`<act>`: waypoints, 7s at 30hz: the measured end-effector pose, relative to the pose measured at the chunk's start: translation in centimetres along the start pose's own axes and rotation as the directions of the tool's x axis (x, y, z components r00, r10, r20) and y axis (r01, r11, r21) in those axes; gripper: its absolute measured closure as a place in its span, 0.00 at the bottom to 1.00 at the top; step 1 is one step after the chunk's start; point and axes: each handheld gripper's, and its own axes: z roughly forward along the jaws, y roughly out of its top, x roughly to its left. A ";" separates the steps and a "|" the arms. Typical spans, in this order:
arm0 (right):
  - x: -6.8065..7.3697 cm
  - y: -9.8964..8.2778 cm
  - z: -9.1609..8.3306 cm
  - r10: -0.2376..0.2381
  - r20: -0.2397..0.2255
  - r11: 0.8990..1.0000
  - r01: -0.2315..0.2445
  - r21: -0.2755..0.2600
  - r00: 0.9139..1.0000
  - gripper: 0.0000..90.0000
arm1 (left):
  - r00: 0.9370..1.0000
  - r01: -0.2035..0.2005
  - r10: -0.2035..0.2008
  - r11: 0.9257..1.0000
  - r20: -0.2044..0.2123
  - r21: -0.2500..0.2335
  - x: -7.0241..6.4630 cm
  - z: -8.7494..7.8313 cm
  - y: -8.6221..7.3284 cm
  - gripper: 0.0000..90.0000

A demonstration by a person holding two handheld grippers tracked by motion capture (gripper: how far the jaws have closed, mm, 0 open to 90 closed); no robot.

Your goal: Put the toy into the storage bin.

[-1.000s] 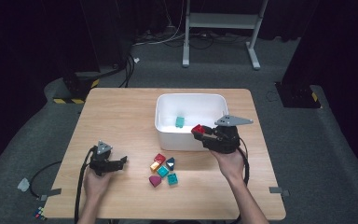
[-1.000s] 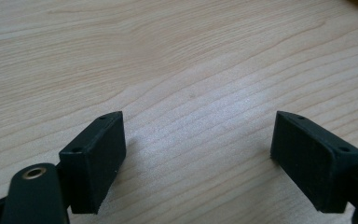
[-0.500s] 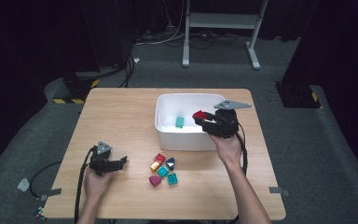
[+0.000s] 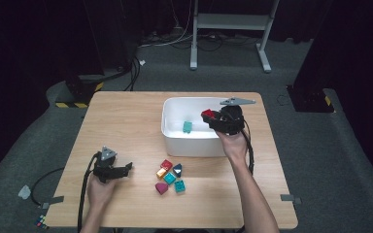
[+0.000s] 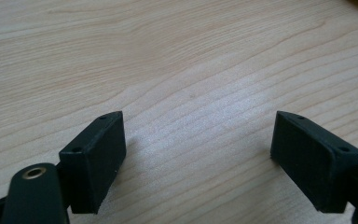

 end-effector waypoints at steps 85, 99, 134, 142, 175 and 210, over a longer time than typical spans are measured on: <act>6.1 -11.7 -2.0 -0.096 -0.058 0.994 0.092 -0.061 0.994 0.43 | 1.000 0.006 -0.006 1.000 -0.002 -0.004 0.0 0.0 0.0 0.21; 7.6 -15.1 -0.5 -0.076 -0.099 0.997 0.077 0.003 0.992 0.43 | 1.000 0.003 -0.003 1.000 -0.003 -0.002 0.0 0.0 0.0 0.21; 12.4 -18.4 4.0 -0.185 -0.161 0.965 0.210 0.155 0.970 0.43 | 1.000 0.007 -0.007 1.000 -0.002 -0.005 0.0 0.0 0.0 0.21; 12.4 -18.5 4.0 -0.205 -0.121 0.961 0.223 0.162 0.971 0.54 | 1.000 0.008 -0.008 1.000 -0.002 -0.003 0.0 0.0 0.0 0.21; 9.1 -16.4 0.0 -0.164 -0.052 0.982 0.169 0.089 0.985 0.65 | 1.000 0.003 -0.003 1.000 -0.003 -0.002 0.0 0.0 0.0 0.21; 3.3 -5.4 -5.8 -0.074 -0.027 0.991 0.070 -0.115 0.997 0.65 | 1.000 0.004 -0.004 1.000 -0.002 -0.001 0.0 0.0 0.0 0.21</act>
